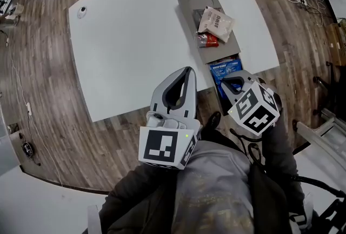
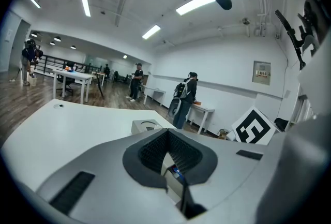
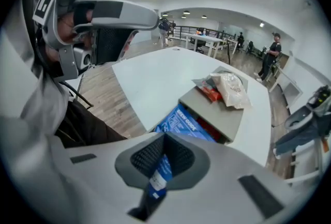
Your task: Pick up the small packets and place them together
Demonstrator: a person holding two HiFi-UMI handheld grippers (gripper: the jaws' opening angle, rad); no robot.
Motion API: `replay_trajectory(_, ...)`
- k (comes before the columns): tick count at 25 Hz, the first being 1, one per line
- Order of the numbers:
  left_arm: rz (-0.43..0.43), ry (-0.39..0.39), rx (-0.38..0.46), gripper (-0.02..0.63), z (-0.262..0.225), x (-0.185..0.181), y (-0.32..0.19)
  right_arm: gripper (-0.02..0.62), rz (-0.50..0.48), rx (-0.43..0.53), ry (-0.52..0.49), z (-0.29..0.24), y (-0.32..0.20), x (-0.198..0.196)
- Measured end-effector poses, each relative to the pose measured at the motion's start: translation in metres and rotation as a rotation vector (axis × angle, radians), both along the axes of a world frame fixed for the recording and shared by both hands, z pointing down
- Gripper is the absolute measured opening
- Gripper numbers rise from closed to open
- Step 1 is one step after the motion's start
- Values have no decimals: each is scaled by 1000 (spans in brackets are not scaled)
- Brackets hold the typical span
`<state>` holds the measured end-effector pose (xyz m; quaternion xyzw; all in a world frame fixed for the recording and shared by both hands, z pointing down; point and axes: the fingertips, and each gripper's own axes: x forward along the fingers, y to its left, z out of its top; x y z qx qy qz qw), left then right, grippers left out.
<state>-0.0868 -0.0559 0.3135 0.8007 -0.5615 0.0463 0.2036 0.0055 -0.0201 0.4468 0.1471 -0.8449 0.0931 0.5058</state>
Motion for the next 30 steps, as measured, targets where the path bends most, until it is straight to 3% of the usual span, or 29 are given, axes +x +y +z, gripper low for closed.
replay_trajectory(13, 31, -23, 65, 3, -26, 26, 20, 11, 27, 93, -129, -51, 8, 1)
replay_trajectory(21, 3, -14, 72, 3, -28, 5, -16, 11, 56, 174, -161, -82, -53, -13)
replay_trajectory(30, -43, -15, 27, 3, -18, -41, -68, 11, 60, 210, -130, -87, -133, -45)
